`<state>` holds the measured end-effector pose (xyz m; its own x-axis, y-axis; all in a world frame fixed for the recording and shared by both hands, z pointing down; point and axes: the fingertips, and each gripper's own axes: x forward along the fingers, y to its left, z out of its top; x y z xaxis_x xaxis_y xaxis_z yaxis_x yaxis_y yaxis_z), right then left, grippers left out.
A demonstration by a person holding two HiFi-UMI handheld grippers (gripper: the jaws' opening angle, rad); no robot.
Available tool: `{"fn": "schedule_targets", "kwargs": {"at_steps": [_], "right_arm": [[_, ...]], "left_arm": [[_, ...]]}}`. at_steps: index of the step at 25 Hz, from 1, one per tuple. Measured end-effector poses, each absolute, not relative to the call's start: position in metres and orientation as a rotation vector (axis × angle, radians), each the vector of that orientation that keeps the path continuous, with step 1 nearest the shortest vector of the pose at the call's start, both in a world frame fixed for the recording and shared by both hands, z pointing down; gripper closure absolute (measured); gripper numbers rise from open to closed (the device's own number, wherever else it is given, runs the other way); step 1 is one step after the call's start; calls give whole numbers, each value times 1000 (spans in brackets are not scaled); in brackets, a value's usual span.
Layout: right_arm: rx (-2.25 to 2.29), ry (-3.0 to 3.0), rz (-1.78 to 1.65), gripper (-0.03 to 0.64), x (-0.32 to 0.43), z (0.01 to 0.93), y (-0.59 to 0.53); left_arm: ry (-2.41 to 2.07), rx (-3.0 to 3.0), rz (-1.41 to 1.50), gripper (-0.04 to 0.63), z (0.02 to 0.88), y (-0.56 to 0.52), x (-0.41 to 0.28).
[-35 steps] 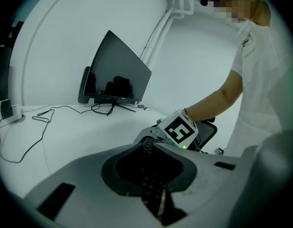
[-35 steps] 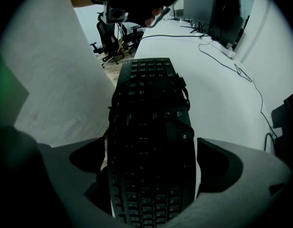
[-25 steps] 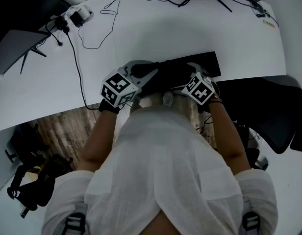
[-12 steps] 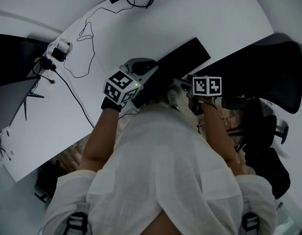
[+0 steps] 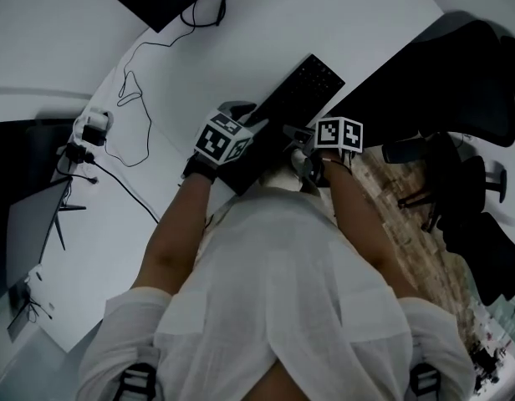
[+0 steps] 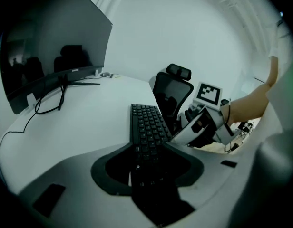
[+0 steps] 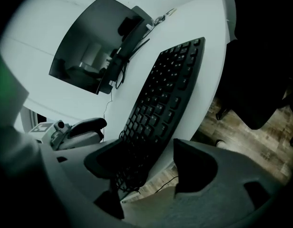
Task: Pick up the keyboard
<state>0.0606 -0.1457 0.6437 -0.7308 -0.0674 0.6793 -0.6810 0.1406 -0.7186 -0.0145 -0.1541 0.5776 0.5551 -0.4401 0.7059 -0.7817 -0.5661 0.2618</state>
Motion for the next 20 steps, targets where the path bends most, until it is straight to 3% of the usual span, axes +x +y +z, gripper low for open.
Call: {"fn": "schedule_targets", "kwargs": {"at_steps": [6,11,20], "right_arm": [[759,-1923,1764,314,60,643,-152],[781,-1913,1822,321,60,643,-156],[790,-1925,1859,334,56,642,-157]], "left_arm": [[-804,2185,1015,383,610,-142,0],[-751,2181,1100,380,630,-136,3],[-733,2043,943,380,636,-139,0]]}}
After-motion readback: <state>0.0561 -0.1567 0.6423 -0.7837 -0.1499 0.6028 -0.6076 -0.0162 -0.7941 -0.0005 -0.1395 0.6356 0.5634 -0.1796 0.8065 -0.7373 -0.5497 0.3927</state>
